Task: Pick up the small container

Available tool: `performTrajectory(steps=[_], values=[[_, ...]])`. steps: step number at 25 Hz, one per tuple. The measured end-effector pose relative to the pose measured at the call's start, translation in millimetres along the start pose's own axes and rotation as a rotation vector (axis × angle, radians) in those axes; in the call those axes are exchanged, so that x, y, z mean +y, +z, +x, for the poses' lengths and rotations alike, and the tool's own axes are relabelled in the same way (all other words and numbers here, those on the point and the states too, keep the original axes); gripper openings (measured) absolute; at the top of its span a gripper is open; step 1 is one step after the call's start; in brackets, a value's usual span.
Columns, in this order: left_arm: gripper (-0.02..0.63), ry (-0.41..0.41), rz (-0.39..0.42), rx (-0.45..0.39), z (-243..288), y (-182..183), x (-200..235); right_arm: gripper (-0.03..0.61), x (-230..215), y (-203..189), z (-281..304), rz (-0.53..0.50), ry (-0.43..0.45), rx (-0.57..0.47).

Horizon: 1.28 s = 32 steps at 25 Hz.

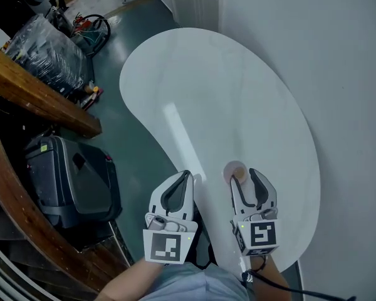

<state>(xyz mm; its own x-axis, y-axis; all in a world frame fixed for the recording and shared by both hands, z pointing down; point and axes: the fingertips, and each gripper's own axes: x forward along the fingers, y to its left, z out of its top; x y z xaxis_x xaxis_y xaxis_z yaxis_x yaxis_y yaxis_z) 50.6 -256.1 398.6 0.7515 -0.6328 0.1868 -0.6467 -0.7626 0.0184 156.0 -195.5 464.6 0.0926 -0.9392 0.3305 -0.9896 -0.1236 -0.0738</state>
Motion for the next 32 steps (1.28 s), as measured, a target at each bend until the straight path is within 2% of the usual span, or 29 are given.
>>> performTrajectory(steps=[8, 12, 15, 20, 32], values=[[0.000, 0.002, -0.006, 0.061, 14, -17, 16, 0.189, -1, -19, 23, -0.001, -0.010, 0.059], [0.000, 0.005, -0.008, 0.077, 18, -20, 22, 0.188, 0, -21, 33, 0.035, -0.015, 0.088], [0.000, 0.006, -0.013, 0.089, 19, -23, 23, 0.187, 0, -30, 34, 0.003, -0.018, 0.100], [0.001, 0.005, -0.013, 0.099, 21, -26, 26, 0.145, -3, -34, 40, 0.030, -0.048, 0.140], [0.000, 0.020, -0.007, 0.089, 14, -21, 27, 0.124, -5, -44, 40, 0.003, -0.057, 0.124]])
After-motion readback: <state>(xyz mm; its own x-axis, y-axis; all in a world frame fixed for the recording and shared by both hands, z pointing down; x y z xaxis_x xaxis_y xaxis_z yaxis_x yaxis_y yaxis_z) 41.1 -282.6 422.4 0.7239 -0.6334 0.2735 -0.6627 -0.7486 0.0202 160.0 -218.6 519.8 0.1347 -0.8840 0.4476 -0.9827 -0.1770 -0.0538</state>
